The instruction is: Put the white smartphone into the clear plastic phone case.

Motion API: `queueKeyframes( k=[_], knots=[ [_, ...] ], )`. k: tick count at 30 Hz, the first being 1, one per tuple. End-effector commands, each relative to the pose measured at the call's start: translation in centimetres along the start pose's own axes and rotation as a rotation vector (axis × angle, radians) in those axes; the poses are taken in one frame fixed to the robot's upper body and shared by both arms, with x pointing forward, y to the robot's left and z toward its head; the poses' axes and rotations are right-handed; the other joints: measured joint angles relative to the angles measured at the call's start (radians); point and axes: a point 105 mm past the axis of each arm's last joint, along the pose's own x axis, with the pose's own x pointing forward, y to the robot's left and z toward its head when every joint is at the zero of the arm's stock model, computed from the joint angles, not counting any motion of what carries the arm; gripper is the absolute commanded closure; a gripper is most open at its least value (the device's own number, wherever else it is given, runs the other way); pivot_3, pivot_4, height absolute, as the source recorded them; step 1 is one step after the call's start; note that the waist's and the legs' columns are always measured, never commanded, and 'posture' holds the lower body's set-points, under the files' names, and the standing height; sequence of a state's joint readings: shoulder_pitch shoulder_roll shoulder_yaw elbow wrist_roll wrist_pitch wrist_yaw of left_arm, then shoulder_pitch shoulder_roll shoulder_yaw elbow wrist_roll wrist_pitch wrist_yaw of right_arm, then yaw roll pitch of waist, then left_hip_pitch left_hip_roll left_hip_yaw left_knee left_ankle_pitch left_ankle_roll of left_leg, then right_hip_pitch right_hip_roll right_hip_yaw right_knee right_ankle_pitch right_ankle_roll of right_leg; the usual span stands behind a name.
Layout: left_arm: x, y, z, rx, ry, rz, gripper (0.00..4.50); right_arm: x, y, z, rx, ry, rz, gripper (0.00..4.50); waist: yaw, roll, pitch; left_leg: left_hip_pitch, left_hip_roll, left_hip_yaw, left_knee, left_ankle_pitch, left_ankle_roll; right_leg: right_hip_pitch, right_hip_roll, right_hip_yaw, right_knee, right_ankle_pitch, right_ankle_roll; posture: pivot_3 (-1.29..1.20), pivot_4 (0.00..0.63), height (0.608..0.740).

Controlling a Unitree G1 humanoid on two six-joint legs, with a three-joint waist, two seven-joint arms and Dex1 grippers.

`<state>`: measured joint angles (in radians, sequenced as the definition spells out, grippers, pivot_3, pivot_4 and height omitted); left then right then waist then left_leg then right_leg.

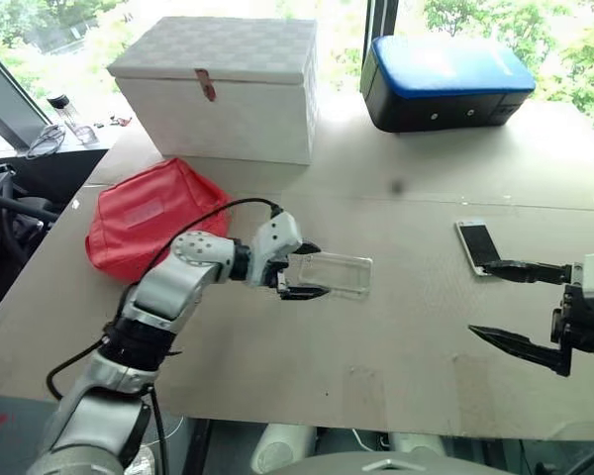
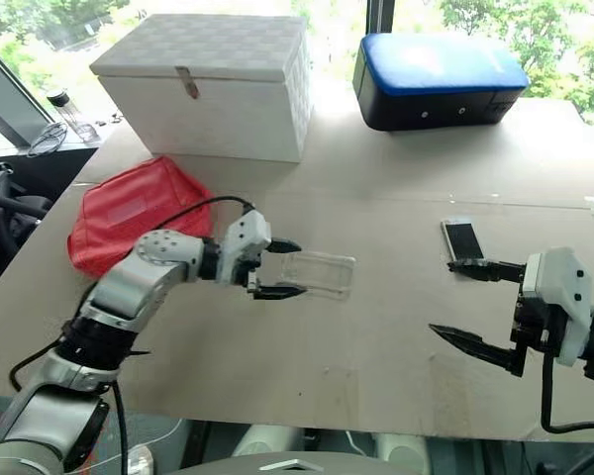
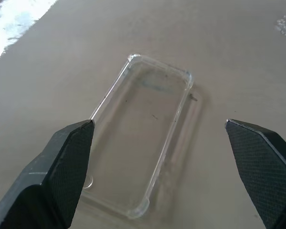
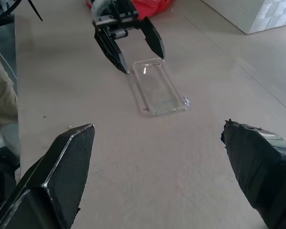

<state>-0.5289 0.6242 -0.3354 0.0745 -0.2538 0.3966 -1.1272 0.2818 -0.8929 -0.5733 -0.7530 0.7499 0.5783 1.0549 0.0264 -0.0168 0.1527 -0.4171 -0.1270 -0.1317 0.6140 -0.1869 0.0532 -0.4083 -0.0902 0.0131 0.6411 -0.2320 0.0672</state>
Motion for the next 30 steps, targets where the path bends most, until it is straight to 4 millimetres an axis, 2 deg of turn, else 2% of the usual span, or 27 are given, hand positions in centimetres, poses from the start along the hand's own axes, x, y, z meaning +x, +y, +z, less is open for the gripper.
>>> queueKeyframes(
  k=[1,5,6,7,8,9,10,15,21,25,28,29,30],
  knots=[
    [0.8,0.4,-2.0,0.033,0.067,-0.024,0.75,0.2,0.8,0.7,-0.059,0.006,0.002,0.0,-0.001,0.0,0.0,0.0,0.0,0.0,0.0,0.0,0.0,0.0,0.0,0.0,0.0,0.0,0.0,0.0,0.15,0.74],
    [1.4,0.3,-2.8,0.039,0.078,-0.049,2.62,0.2,1.3,0.2,-0.056,0.022,-0.017,0.0,0.002,0.0,-0.001,0.0,0.0,-0.001,0.001,0.0,-0.001,0.001,0.0,0.0,0.0,0.0,0.0,0.0,0.15,0.74],
    [1.5,0.3,-2.7,0.041,0.075,-0.046,2.93,0.2,1.3,0.1,-0.051,0.022,-0.027,0.0,0.002,0.0,-0.001,0.0,0.0,0.0,0.001,0.0,0.0,0.001,0.0,0.0,0.0,0.0,0.0,0.0,0.15,0.74],
    [1.6,0.3,-2.5,0.041,0.066,-0.044,3.68,0.2,1.3,0.0,-0.045,0.021,-0.037,0.0,0.002,0.0,-0.001,0.001,0.0,0.0,0.001,0.0,0.0,0.001,0.0,0.0,0.0,0.0,0.0,0.0,0.15,0.74],
    [1.8,0.2,-2.3,0.041,0.059,-0.045,3.81,0.3,1.3,-0.1,-0.04,0.019,-0.046,0.0,0.003,0.0,-0.001,0.001,0.0,-0.001,0.001,0.0,0.0,0.001,0.0,-0.001,0.0,0.0,0.0,0.0,0.15,0.74],
    [2.0,0.0,-2.1,0.046,0.05,-0.053,4.29,0.4,1.2,-0.2,-0.045,0.017,-0.062,0.0,0.004,0.0,-0.001,0.001,0.0,-0.001,0.002,0.0,0.0,0.001,0.0,-0.001,0.0,0.0,0.0,0.0,0.15,0.74],
    [2.2,-0.3,-1.7,0.046,0.035,-0.064,4.46,0.6,1.0,-0.2,-0.043,0.012,-0.083,0.0,0.006,0.0,-0.001,0.001,0.0,-0.001,0.002,0.0,0.0,0.001,0.0,-0.001,0.0,0.0,0.0,0.0,0.15,0.74],
    [3.7,-1.9,0.4,0.045,-0.015,-0.135,4.46,1.5,0.0,0.0,-0.013,-0.028,-0.156,0.0,0.014,0.0,-0.001,0.001,0.0,-0.001,0.004,-0.001,-0.001,0.002,0.0,-0.001,0.001,-0.001,-0.001,0.0,0.15,0.74],
    [5.0,-2.5,1.5,0.068,-0.03,-0.168,4.46,2.5,-0.6,-0.3,-0.015,0.008,-0.23,0.0,0.013,-0.001,-0.001,0.0,0.0,-0.001,0.003,0.001,0.002,0.001,0.0,-0.001,0.001,0.001,0.002,0.0,0.15,0.74],
    [5.2,-2.9,2.0,0.097,-0.048,-0.21,4.46,2.8,-1.8,-1.1,0.036,0.035,-0.281,0.0,0.011,-0.001,-0.001,0.0,0.0,-0.001,0.003,0.001,0.002,0.001,0.0,-0.001,0.001,0.001,0.002,0.0,0.15,0.74],
    [4.5,-3.1,2.4,0.134,-0.07,-0.245,3.65,3.0,-2.5,-1.8,0.084,0.041,-0.288,0.0,0.011,-0.001,-0.001,0.0,0.0,-0.001,0.003,0.001,0.002,0.001,0.0,-0.001,0.001,0.001,0.001,0.0,0.15,0.74],
    [4.1,-3.0,2.7,0.139,-0.078,-0.243,3.27,3.0,-3.0,-2.1,0.095,0.054,-0.306,0.0,0.011,-0.001,-0.001,0.0,0.0,-0.001,0.003,0.001,0.002,0.001,0.0,-0.001,0.001,0.001,0.001,0.0,0.15,0.74],
    [3.6,-2.6,3.0,0.143,-0.093,-0.225,2.62,3.0,-3.6,-2.4,0.103,0.067,-0.323,0.0,0.01,-0.001,-0.001,0.0,0.0,-0.001,0.003,0.001,0.002,0.001,0.001,-0.001,0.001,0.001,0.002,0.0,0.15,0.74]
  ],
)
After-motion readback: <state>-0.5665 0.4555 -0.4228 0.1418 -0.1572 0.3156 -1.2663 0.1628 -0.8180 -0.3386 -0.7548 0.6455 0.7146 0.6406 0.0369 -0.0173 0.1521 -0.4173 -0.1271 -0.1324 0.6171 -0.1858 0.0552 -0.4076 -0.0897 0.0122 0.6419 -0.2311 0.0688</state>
